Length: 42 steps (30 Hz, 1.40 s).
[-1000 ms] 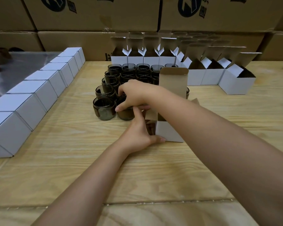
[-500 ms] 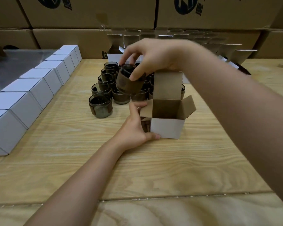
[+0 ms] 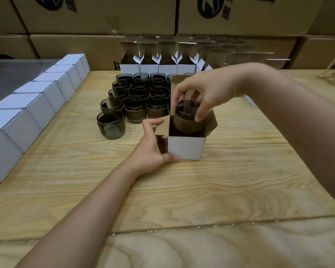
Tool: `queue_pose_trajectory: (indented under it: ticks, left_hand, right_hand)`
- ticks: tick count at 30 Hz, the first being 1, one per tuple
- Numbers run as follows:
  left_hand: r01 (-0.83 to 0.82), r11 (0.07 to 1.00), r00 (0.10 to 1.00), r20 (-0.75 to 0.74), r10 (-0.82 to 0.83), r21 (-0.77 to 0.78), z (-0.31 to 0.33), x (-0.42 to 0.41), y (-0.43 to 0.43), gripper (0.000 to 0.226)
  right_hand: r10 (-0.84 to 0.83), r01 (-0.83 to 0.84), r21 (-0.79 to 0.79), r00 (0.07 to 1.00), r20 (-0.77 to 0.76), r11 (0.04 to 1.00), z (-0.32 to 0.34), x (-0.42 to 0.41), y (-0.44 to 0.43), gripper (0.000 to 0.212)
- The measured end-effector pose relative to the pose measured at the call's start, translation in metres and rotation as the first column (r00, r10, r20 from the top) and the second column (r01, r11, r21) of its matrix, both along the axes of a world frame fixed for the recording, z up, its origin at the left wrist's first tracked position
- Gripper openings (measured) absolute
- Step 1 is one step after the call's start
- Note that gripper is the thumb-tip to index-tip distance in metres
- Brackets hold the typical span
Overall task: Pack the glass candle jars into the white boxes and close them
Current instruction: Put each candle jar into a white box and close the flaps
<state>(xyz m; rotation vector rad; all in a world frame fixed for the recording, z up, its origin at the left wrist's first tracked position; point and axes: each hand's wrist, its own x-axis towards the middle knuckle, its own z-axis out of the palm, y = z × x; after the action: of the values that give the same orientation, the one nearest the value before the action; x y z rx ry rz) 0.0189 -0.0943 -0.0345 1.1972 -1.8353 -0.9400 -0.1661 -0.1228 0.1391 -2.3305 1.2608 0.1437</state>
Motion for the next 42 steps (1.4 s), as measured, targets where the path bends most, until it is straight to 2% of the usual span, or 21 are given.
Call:
queue_pose_trajectory:
  ticks: [12, 20, 22, 23, 24, 25, 26, 27, 28, 29, 30, 31, 33, 34, 35, 38, 39, 42]
  left_hand:
    - [-0.023, 1.0, 1.0, 0.013, 0.023, -0.006, 0.004, -0.001, 0.002, 0.093]
    - [-0.024, 1.0, 1.0, 0.013, 0.025, -0.011, 0.003, -0.001, 0.002, 0.093]
    - [-0.025, 1.0, 1.0, 0.002, 0.025, -0.016, 0.002, -0.001, 0.002, 0.091]
    - [-0.025, 1.0, 1.0, -0.003, 0.025, -0.018, 0.001, -0.001, 0.001, 0.09]
    - [-0.025, 1.0, 1.0, -0.006, 0.025, -0.017, 0.0, -0.001, 0.0, 0.09]
    - [-0.023, 1.0, 1.0, -0.008, 0.023, -0.013, 0.0, -0.001, 0.0, 0.09]
    - [-0.02, 1.0, 1.0, -0.014, 0.02, -0.006, -0.001, -0.001, -0.001, 0.091]
    - [-0.017, 1.0, 1.0, -0.019, 0.017, 0.0, -0.001, -0.001, -0.001, 0.091]
    - [-0.013, 1.0, 1.0, -0.024, 0.014, 0.002, -0.002, -0.001, -0.001, 0.092]
    - [-0.01, 1.0, 1.0, -0.027, 0.01, 0.005, -0.002, -0.001, -0.001, 0.093]
    - [-0.007, 1.0, 1.0, -0.028, 0.007, 0.007, -0.003, -0.001, 0.0, 0.093]
    - [-0.005, 1.0, 1.0, -0.026, 0.005, 0.008, -0.002, -0.001, 0.0, 0.093]
    - [-0.004, 1.0, 1.0, -0.023, 0.004, 0.004, -0.002, -0.001, 0.0, 0.093]
    - [-0.005, 1.0, 1.0, -0.021, 0.005, 0.001, -0.001, -0.001, 0.001, 0.093]
    - [-0.004, 1.0, 1.0, -0.018, 0.004, -0.001, -0.001, -0.001, 0.001, 0.093]
    - [0.011, 1.0, 1.0, -0.023, -0.011, 0.001, 0.001, -0.002, 0.002, 0.093]
    - [0.012, 1.0, 0.999, -0.033, -0.012, -0.002, 0.001, -0.002, 0.002, 0.093]
    - [0.012, 0.999, 0.999, -0.042, -0.013, -0.038, 0.0, -0.002, 0.003, 0.1]
  right_hand:
    - [0.177, -0.231, -0.176, 0.945, -0.276, 0.957, -0.036, 0.011, 0.002, 0.052]
    - [0.192, -0.251, -0.213, 0.945, -0.264, 0.944, -0.043, 0.008, -0.001, 0.056]
    - [0.152, -0.192, -0.208, 0.969, -0.197, 0.959, -0.041, 0.0, 0.002, 0.064]
    - [0.134, -0.151, -0.217, 0.987, -0.093, 0.965, -0.039, -0.005, 0.005, 0.065]
    - [0.124, -0.098, -0.256, 0.989, 0.086, 0.962, -0.038, -0.01, 0.009, 0.059]
    - [0.125, -0.016, -0.315, 0.936, 0.33, 0.949, -0.039, -0.014, 0.014, 0.051]
    - [0.13, 0.112, -0.356, 0.799, 0.588, 0.928, -0.043, -0.019, 0.019, 0.047]
    - [0.124, 0.269, -0.344, 0.598, 0.792, 0.9, -0.051, -0.022, 0.024, 0.047]
    - [0.095, 0.42, -0.269, 0.391, 0.915, 0.867, -0.062, -0.024, 0.028, 0.05]
    - [0.046, 0.54, -0.159, 0.217, 0.975, 0.827, -0.075, -0.025, 0.029, 0.052]
    - [-0.019, 0.625, -0.039, 0.085, 0.996, 0.779, -0.089, -0.025, 0.03, 0.052]
    - [-0.096, 0.678, 0.083, -0.019, 0.995, 0.73, -0.103, -0.023, 0.031, 0.052]
    - [-0.244, 0.665, 0.312, -0.196, 0.95, 0.679, -0.123, -0.019, 0.032, 0.048]
    - [-0.31, 0.622, 0.4, -0.254, 0.916, 0.674, -0.131, -0.016, 0.033, 0.044]
    - [-0.376, 0.583, 0.456, -0.263, 0.889, 0.672, -0.137, -0.012, 0.033, 0.039]
    - [-0.516, 0.569, 0.473, -0.096, 0.851, 0.673, -0.15, 0.003, 0.033, 0.022]
    - [-0.527, 0.558, 0.471, -0.069, 0.847, 0.683, -0.151, 0.007, 0.034, 0.018]
    - [-0.54, 0.462, 0.523, -0.107, 0.835, 0.716, -0.15, 0.009, 0.035, 0.016]
